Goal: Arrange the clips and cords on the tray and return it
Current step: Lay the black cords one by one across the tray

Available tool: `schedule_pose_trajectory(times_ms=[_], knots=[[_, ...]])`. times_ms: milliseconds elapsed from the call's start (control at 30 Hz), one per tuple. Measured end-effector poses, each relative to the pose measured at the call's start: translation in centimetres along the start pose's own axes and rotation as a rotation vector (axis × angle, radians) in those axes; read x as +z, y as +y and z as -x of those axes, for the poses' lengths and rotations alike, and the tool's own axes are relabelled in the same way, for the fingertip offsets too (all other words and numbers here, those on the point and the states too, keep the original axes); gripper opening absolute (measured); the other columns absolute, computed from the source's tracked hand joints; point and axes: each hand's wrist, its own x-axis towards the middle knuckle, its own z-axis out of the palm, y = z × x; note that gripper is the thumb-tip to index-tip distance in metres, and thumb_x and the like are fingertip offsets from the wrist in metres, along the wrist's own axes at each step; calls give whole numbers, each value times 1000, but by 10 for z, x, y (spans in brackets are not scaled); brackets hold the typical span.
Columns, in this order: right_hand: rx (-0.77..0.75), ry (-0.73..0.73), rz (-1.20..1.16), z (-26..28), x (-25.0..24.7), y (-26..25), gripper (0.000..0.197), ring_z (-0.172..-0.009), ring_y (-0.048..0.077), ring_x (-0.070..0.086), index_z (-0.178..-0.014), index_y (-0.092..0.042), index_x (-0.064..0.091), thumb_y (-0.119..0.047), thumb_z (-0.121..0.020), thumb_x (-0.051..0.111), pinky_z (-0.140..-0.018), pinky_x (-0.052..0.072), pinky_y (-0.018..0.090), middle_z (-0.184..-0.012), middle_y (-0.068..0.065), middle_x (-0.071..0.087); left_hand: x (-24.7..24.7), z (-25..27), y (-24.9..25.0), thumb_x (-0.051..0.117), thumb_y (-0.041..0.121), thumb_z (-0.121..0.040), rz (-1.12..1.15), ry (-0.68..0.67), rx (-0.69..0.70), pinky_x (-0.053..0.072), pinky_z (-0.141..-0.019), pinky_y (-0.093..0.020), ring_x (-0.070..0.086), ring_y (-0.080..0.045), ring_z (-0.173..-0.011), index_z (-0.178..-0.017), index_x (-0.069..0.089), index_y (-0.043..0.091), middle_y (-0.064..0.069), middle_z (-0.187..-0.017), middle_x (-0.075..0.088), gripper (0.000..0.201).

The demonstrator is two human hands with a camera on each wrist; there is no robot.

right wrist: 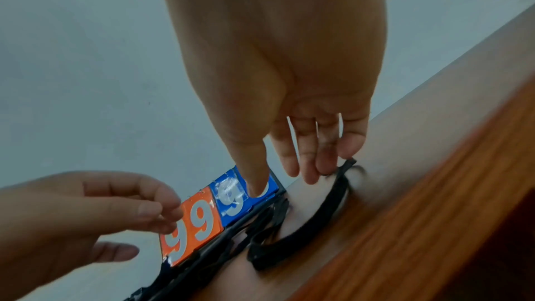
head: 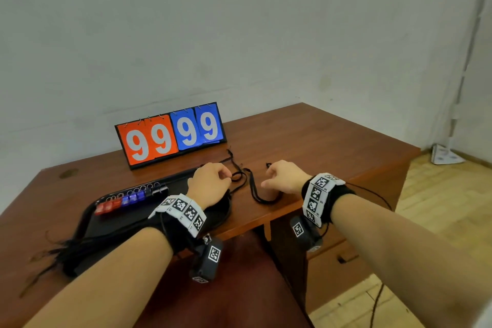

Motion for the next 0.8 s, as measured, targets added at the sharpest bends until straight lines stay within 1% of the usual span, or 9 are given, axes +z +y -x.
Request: schedule_pose_trajectory(times_ms=[100, 167, 267, 333, 433, 533, 600, 700, 800], knots=[[49, -110, 151, -17, 8, -16, 64, -106, 27, 62, -123, -4, 58, -56, -85, 64, -91, 53, 39, -119, 11, 64, -3, -2, -6, 63, 28, -86, 13, 3, -19, 45, -99, -51, 60, -16, -102, -75, 60, 40, 22, -89, 59, 16], [72, -176, 219, -27, 11, -28, 60, -93, 26, 64, -106, -2, 61, -59, -86, 61, -79, 53, 36, -102, 10, 66, -7, -3, -11, 63, 28, -85, 19, 10, -28, 46, -100, -50, 60, -16, -102, -76, 61, 41, 18, -95, 62, 16], [71, -232, 272, -37, 14, -44, 48, -74, 23, 58, -77, -10, 52, -56, -88, 60, -63, 44, 31, -77, 4, 57, -13, -4, -18, 62, 28, -84, 32, 25, -41, 47, -98, -49, 61, -17, -103, -76, 62, 41, 15, -99, 65, 15], [72, -241, 277, -40, 18, -49, 44, -74, 23, 57, -81, -9, 54, -51, -89, 62, -64, 45, 32, -77, 3, 56, -17, -3, -21, 61, 28, -84, 40, 32, -49, 49, -96, -49, 62, -18, -102, -76, 62, 41, 15, -96, 65, 16], [65, -243, 324, -45, 24, -53, 33, -88, 28, 61, -101, -5, 58, -37, -92, 61, -73, 49, 35, -94, 8, 61, -21, -1, -23, 61, 26, -84, 49, 36, -66, 49, -96, -50, 63, -20, -101, -77, 63, 40, 16, -92, 63, 16], [71, -243, 343, -47, 25, -53, 16, -90, 31, 60, -98, -4, 57, -19, -97, 49, -74, 48, 34, -100, 13, 60, -25, 0, -25, 61, 26, -84, 57, 38, -68, 50, -95, -51, 64, -21, -98, -78, 63, 40, 16, -92, 63, 16], [89, -231, 321, -45, 24, -52, 18, -87, 31, 57, -102, -2, 59, -14, -98, 47, -74, 47, 34, -98, 13, 58, -26, 2, -26, 61, 25, -85, 57, 41, -65, 49, -96, -49, 63, -20, -100, -78, 63, 40, 14, -94, 64, 17], [105, -142, 165, -41, 19, -44, 18, -78, 29, 59, -83, -4, 58, -16, -94, 52, -67, 47, 32, -86, 12, 61, -26, 2, -24, 60, 24, -85, 64, 32, -65, 50, -95, -48, 62, -18, -103, -80, 64, 40, 11, -102, 66, 17], [110, 16, -154, -36, 11, -30, 21, -69, 28, 67, -72, -3, 62, -17, -88, 58, -69, 57, 34, -73, 13, 71, -23, 1, -18, 60, 21, -87, 91, 44, -57, 54, -89, -42, 63, -17, -97, -83, 65, 37, 10, -100, 66, 18]])
